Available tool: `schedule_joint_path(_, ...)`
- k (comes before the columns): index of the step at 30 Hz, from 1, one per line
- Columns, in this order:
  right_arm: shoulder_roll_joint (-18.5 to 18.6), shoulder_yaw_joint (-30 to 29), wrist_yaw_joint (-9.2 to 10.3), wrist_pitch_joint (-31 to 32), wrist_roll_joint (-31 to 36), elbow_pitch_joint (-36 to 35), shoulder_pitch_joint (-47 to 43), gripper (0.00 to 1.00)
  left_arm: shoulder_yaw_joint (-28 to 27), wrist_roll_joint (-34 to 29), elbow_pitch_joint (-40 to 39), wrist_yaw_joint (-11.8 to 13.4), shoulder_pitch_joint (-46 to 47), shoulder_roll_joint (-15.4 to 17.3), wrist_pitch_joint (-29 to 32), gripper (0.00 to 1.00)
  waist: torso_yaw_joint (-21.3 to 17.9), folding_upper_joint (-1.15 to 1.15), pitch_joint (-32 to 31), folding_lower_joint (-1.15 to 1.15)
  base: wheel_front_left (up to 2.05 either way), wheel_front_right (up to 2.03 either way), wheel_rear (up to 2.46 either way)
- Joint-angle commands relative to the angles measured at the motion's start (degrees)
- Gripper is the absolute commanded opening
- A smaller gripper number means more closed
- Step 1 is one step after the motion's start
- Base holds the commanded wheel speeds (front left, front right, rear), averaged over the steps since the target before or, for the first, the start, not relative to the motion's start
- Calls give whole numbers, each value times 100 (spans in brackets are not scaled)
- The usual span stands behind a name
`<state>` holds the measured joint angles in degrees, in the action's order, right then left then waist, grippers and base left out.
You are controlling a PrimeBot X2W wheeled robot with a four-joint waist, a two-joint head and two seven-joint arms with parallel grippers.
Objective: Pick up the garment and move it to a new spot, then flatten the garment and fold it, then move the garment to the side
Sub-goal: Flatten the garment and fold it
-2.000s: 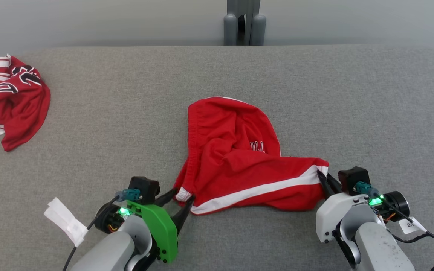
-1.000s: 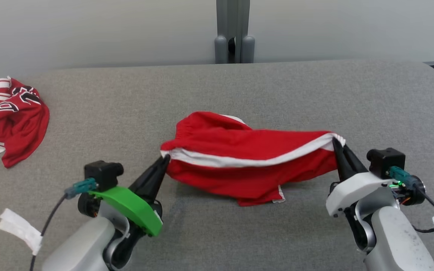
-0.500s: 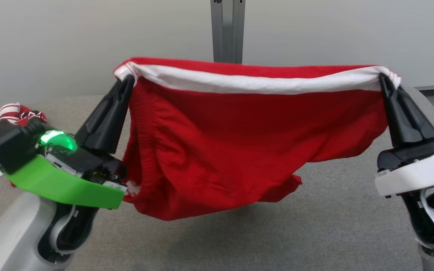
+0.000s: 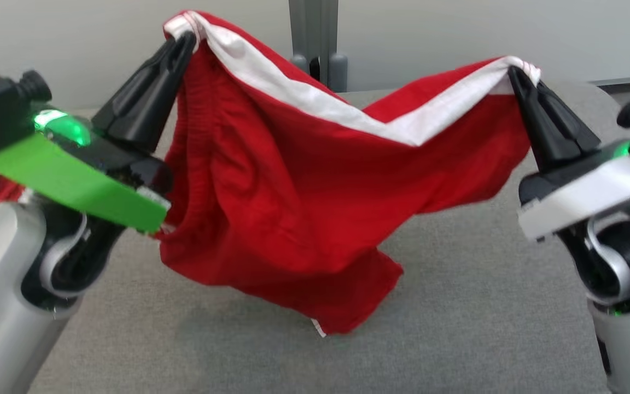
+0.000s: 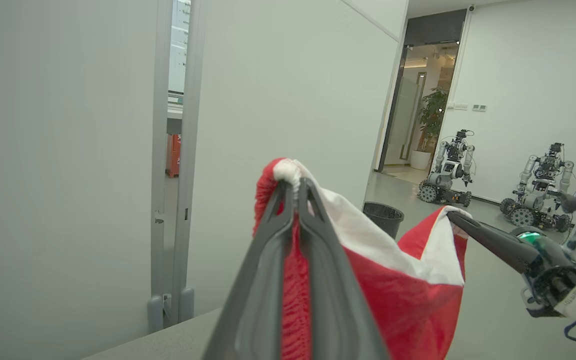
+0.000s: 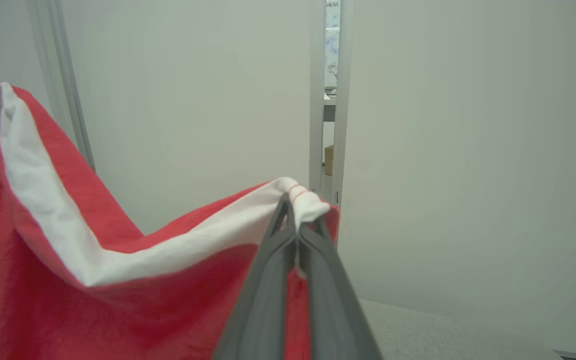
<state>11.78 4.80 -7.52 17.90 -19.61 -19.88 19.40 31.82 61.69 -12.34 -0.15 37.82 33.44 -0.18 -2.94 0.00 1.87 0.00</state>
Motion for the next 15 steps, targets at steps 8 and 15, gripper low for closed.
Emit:
schedule_joint_path(8,-135,93,7,-1290,475,2496,2817,0,-88,-563,2115,-338,2180,-488,-77,0,-377,0,1427,0,0,0,0)
schedule_joint_path(15,-618,138,4,-2387,627,4101,3693,0,18,-647,3389,-648,2913,-1069,-731,0,-525,0,1814,0,0,0,0)
